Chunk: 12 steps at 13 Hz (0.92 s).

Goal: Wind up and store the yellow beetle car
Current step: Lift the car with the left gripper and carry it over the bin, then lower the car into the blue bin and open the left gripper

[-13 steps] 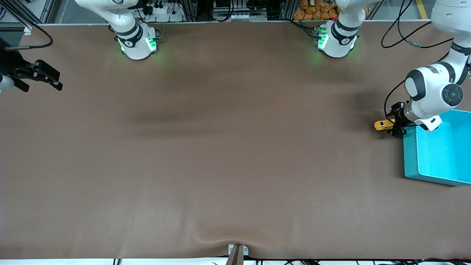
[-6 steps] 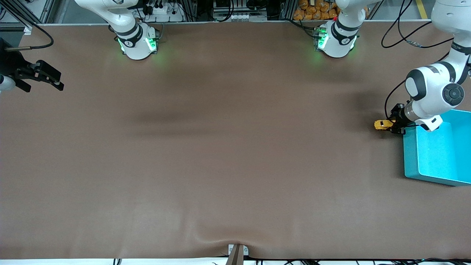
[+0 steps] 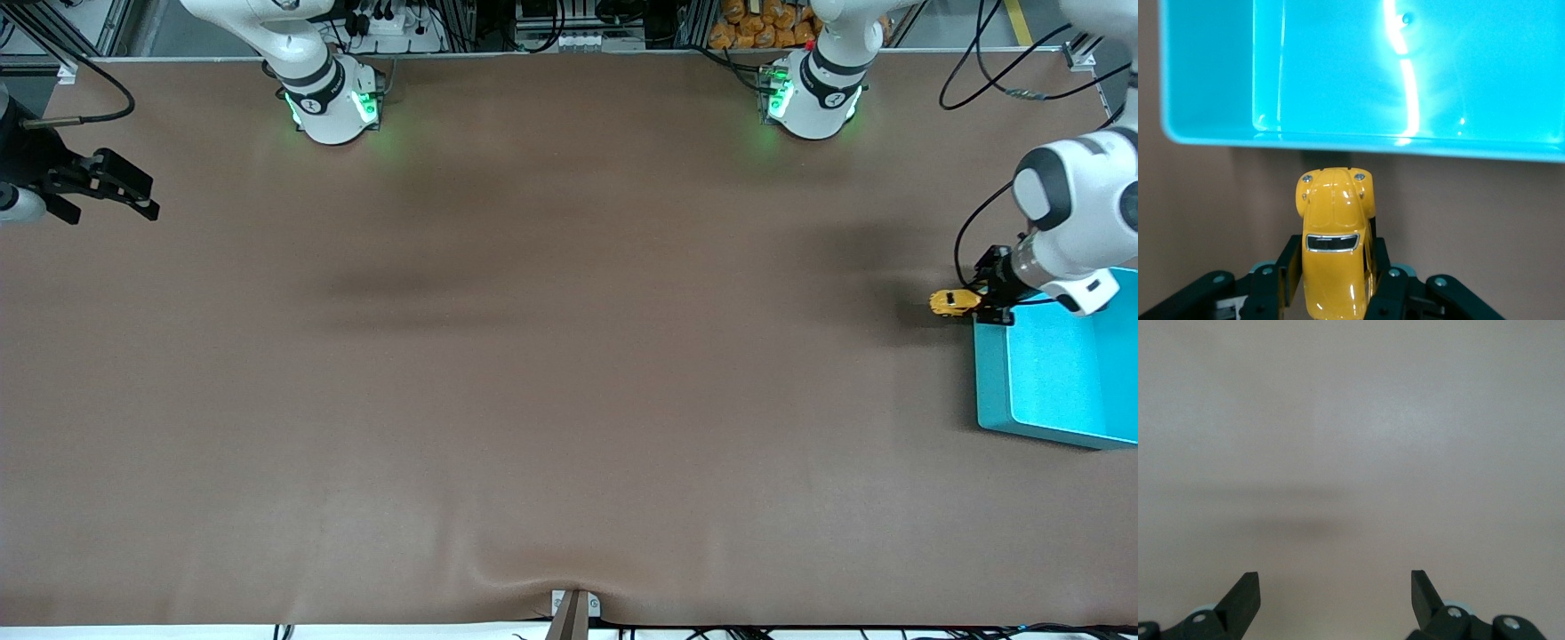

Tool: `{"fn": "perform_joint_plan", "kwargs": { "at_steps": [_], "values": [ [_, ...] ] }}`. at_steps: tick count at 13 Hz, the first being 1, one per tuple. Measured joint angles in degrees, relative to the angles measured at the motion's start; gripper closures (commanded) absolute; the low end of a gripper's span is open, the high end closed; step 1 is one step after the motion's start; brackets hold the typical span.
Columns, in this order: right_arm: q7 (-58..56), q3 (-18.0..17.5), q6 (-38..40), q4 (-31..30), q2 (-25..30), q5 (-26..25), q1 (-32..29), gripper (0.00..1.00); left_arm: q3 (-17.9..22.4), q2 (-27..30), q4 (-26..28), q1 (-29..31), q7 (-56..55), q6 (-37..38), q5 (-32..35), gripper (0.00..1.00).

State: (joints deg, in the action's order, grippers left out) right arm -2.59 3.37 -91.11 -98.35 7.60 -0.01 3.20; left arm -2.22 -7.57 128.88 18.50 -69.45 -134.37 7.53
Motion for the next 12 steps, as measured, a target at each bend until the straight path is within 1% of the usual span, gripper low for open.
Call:
{"fn": "perform_joint_plan", "kwargs": {
  "at_steps": [3, 5, 7, 9, 12],
  "values": [
    [0.0, 0.0, 0.2, -0.2, 0.0, 0.0, 0.4, 0.0, -2.0, 2.2, -3.5, -0.2, 2.8, 7.4, 0.2, 0.92],
    [0.0, 0.0, 0.3, -0.3, -0.2, 0.0, 1.0, 0.0, -2.1, 2.2, -6.2, 0.0, 10.9, 11.3, 0.7, 0.92],
    [0.0, 0.0, 0.3, -0.3, -0.5, 0.0, 1.6, 0.0, -1.9, 2.2, -7.6, 1.9, 23.5, 12.9, 1.0, 0.92],
    [0.0, 0.0, 0.3, -0.4, -0.7, 0.0, 1.8, 0.0, -1.7, 2.2, -8.3, 5.5, 38.1, 12.9, 1.2, 0.94],
    [0.0, 0.0, 0.3, -0.4, -0.8, 0.0, 1.8, 0.0, -1.5, 1.9, -9.7, 10.6, 58.2, 12.8, 1.3, 0.94]
  ]
}}
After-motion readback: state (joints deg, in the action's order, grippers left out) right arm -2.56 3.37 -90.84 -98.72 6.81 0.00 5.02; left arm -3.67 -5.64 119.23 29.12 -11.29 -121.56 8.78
